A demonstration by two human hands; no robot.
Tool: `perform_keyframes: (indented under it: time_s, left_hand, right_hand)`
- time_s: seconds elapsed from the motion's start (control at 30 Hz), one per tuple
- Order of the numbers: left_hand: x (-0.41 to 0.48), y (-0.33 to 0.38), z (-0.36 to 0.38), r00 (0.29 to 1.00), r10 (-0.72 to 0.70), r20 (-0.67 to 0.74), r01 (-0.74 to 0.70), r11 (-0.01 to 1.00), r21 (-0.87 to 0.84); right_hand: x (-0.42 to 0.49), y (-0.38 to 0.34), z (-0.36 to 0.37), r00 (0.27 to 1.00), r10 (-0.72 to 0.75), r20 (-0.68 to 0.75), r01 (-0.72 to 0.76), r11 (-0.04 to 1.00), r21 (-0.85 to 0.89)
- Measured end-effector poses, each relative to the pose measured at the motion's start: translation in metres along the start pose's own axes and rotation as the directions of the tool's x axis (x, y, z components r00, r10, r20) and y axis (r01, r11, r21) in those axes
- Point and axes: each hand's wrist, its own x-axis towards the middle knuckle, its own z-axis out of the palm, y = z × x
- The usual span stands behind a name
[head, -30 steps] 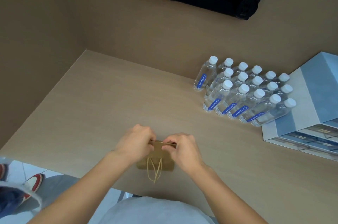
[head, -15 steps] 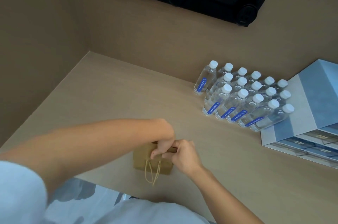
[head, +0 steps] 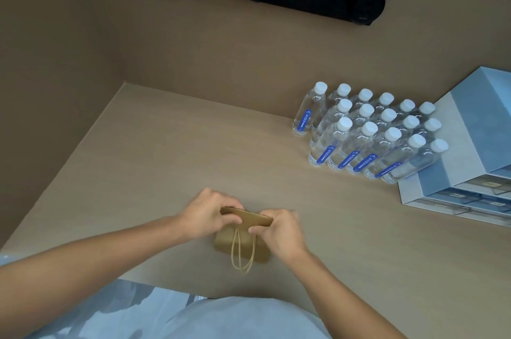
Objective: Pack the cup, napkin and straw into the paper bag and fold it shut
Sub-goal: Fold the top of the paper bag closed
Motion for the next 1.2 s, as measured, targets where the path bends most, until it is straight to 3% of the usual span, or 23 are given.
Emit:
perform_keyframes:
  time_s: [0.13,0.27,0.4,0.6,0.7,0.83,1.07,1.2]
  left_hand:
    - [-0.006,-0.018,-0.002,0.999,0.038,0.039,-0.04,0.998,0.047]
    - [0.0,-0.02,0.004,0.995,0.093,-0.028,-0.091,0.995,0.05]
    - [0.009,-0.029,-0.006,0.986,0.157,0.049,-0.16,0.986,0.052]
    - [0.029,-0.036,-0.047,0.939,0.299,0.172,-0.323,0.937,0.132]
    - [0.059,-0.031,-0.091,0.95,0.291,0.111,-0.305,0.94,0.15]
    - [0.112,-0.027,-0.145,0.966,0.255,-0.029,-0.247,0.954,0.173]
    - [0.168,-0.057,-0.163,0.997,0.075,0.032,-0.081,0.946,0.315]
    - [0.183,-0.073,-0.157,0.996,-0.076,-0.049,0.09,0.914,0.396]
  right_hand:
    - [-0.001,0.0,-0.003,0.992,-0.081,0.1,0.079,0.997,0.017]
    - [-0.002,-0.002,0.0,0.998,-0.066,-0.023,0.067,0.997,0.027]
    - [-0.008,-0.004,-0.002,0.993,-0.101,-0.063,0.107,0.988,0.114]
    - [0.013,-0.025,-0.035,0.97,-0.24,0.046,0.243,0.968,-0.055]
    - [0.051,-0.048,-0.062,0.967,-0.253,0.024,0.254,0.955,-0.151]
    - [0.114,-0.079,-0.099,0.973,-0.205,-0.11,0.183,0.967,-0.177]
    - [0.179,-0.111,-0.1,1.0,-0.015,0.024,0.023,0.919,-0.393]
    - [0.194,-0.118,-0.081,0.996,0.09,0.026,-0.063,0.853,-0.517]
